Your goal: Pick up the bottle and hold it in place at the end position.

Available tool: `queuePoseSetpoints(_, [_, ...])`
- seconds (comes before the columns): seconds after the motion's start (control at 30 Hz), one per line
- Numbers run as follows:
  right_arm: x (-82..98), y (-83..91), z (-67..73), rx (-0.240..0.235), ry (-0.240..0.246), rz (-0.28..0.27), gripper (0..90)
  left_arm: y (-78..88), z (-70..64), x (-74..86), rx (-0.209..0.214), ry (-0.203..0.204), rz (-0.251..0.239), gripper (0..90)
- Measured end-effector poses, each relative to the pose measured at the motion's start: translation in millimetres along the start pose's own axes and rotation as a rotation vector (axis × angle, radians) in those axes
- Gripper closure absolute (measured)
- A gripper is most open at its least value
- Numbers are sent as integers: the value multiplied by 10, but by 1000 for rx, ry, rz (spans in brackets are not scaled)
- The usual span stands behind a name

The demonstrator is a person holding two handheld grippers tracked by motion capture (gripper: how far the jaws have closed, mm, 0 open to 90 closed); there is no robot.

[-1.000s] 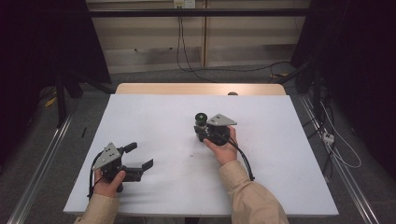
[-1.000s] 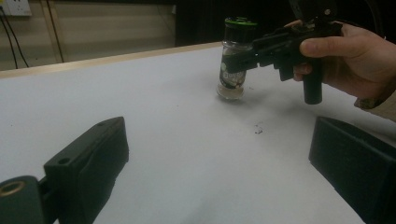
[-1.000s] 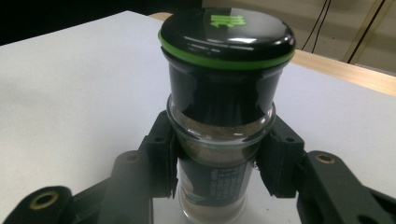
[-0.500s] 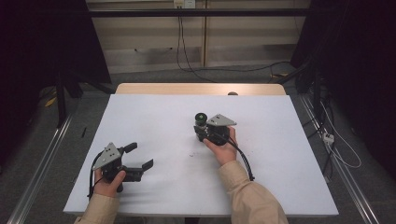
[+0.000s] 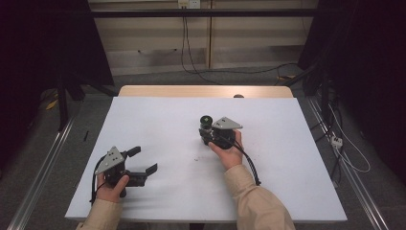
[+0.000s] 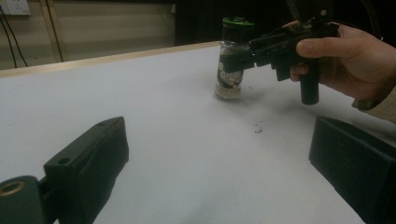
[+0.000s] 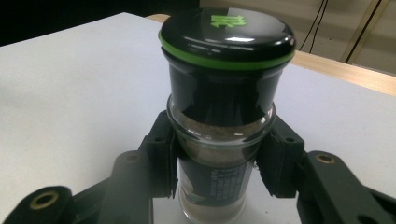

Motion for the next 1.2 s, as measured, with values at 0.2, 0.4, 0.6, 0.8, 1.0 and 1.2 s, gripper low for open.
queuePoseSetpoints(0.2, [5, -7, 3, 1, 3, 1, 535, 2, 3, -1, 0, -1, 0, 45])
queuePoseSetpoints(0.4, [6, -9, -2, 1, 2, 0, 534, -4, 1, 1, 3, 1, -2, 45])
queuePoseSetpoints(0.6, [41, -28, 17, 0, 13, 12, 534, -8, 10, 2, 6, 3, -7, 43])
queuePoseSetpoints(0.8, [47, -25, 20, 2, 16, 10, 534, -24, 26, 3, 6, -12, 0, 41])
queuePoseSetpoints(1.0, [56, -22, 19, 3, 22, 5, 534, -57, 36, -30, -34, 1, -15, 42])
queuePoseSetpoints(1.2, [65, -20, 9, 0, 9, 8, 534, -132, 46, -132, -66, 32, -28, 36])
Point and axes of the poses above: each handheld gripper's, and its own axes: y roughly backward along the jaws, x roughly out of its underside, z roughly to its left, the point moved 2 cm from there along -y, roughly forward along the jaws, and after that the axes turned 14 degrees about x, right-handed, at the moved point
